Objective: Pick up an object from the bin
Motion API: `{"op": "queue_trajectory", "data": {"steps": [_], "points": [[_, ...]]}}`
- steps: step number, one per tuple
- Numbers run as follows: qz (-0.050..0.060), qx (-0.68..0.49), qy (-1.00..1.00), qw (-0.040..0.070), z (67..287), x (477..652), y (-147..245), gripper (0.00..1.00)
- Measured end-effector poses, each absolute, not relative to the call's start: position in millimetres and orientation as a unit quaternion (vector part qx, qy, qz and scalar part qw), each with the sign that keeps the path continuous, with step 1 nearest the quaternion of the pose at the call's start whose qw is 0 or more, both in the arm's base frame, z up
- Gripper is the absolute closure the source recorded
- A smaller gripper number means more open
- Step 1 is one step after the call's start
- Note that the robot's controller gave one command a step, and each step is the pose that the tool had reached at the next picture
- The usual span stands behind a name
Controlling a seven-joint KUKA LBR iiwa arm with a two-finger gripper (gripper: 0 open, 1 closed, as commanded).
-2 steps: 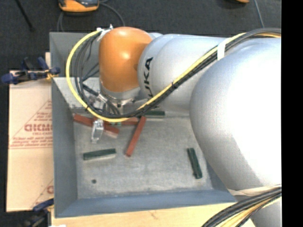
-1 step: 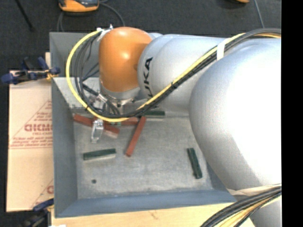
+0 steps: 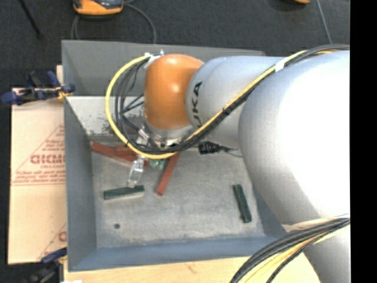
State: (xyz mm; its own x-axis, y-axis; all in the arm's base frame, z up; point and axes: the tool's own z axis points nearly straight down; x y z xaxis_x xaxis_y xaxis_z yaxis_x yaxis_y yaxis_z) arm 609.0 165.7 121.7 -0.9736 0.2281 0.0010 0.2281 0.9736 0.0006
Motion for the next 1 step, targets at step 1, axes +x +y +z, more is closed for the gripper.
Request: {"op": "queue_trajectory", "data": {"steps": [1], "points": [[-0.003, -0.166, -0.986, -0.005, 78.8, 641.7, 209.1, 1.00]]}}
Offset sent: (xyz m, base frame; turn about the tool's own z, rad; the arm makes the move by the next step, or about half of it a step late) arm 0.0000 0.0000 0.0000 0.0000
